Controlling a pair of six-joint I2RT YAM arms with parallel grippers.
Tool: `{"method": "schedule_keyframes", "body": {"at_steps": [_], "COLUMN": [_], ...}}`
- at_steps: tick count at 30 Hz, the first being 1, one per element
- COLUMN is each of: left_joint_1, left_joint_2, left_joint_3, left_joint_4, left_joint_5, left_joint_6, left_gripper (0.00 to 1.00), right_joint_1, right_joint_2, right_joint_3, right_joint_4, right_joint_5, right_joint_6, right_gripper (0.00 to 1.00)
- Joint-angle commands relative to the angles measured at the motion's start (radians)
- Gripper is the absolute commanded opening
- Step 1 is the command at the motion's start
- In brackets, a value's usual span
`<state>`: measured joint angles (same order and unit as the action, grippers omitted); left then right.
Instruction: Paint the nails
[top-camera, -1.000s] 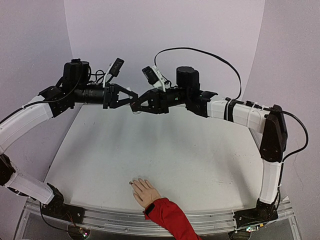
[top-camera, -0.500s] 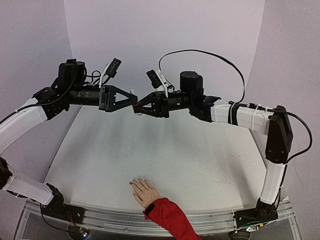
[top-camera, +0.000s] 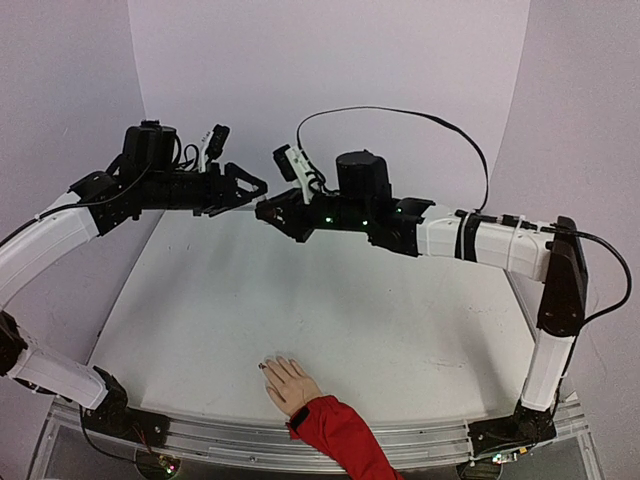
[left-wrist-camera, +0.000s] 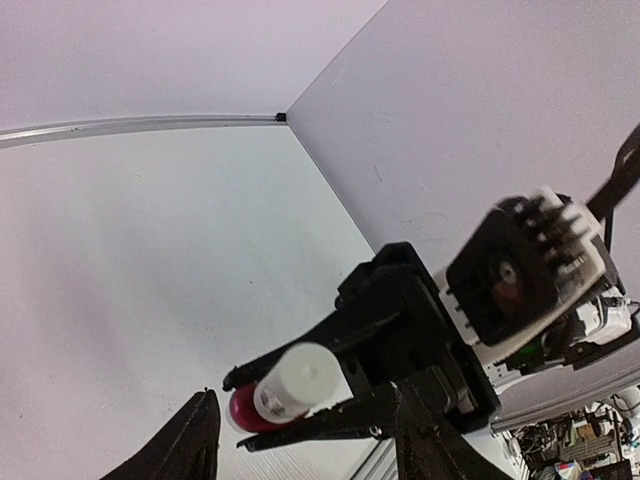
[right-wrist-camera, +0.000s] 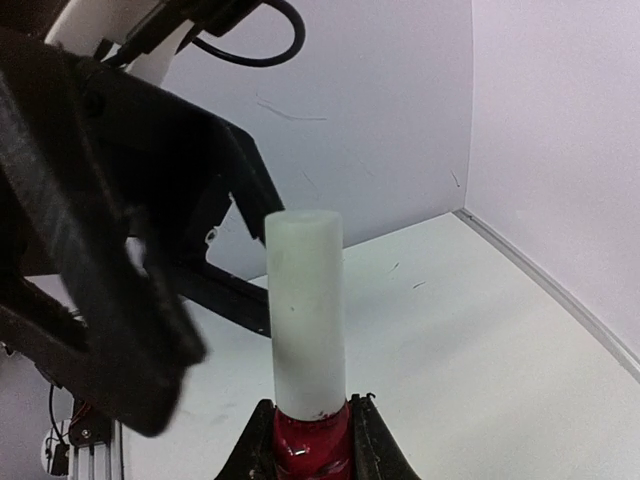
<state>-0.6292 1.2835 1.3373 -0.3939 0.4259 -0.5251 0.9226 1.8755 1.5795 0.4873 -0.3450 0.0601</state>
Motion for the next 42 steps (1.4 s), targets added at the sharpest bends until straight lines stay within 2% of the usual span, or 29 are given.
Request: {"method": "schedule_keyframes", "body": {"at_steps": [1,4,9,16,19,24,30,34,36,38,40,42], "left_joint_1": [0.002,0.002,0.0,0.0,0.0,-0.003,-0.01,-0.01,-0.011,-0.011,-0.01,-0.013], "left_joint_2": [-0.006,-0.005,-0.01,-0.026,-0.03,-0.016,-0.012,-0.006,-0.003,-0.004,-0.012,-0.004], "left_joint_3": [0.055,0.054,0.058,0.049,0.042,0.036,0.033,0.021,0.022,0.02,0.008,0.027], "left_joint_4": [0.032,0.029,0.031,0.033,0.034,0.035,0.048,0.1,0.115,0.129,0.161,0.171], "left_joint_5": [-0.094,-0.123,-0.144,-0.159,-0.158,-0.139,-0.079,0.115,0.27,0.513,0.709,0.867], "left_joint_6": [0.003,0.007,0.021,0.037,0.045,0.042,0.088,0.169,0.244,0.318,0.357,0.371], "left_gripper": [0.6,0.57,0.43,0.41,0.3,0.21,0.05,0.01,0.0,0.0,0.0,0.0], "right_joint_1": [0.041,0.062,0.07,0.081,0.083,0.084,0.081,0.041,-0.001,-0.042,-0.056,-0.044], "right_joint_2": [-0.002,0.011,0.04,0.063,0.065,0.073,0.063,0.047,0.043,0.057,0.074,0.09], "right_joint_3": [0.084,0.105,0.147,0.182,0.187,0.204,0.205,0.212,0.219,0.234,0.242,0.255], "right_joint_4": [0.017,0.011,-0.012,-0.042,-0.043,-0.041,-0.03,-0.018,0.003,0.061,0.221,0.396], "right_joint_5": [0.126,0.145,0.166,0.19,0.192,0.182,0.146,-0.088,-0.324,-0.646,-0.961,-1.111], "right_joint_6": [-0.085,-0.103,-0.114,-0.134,-0.132,-0.125,-0.107,-0.073,-0.015,0.056,0.197,0.391], "right_gripper": [0.0,0.0,0.0,0.0,0.0,0.0,0.0,0.0,0.0,0.0,0.0,0.0]}}
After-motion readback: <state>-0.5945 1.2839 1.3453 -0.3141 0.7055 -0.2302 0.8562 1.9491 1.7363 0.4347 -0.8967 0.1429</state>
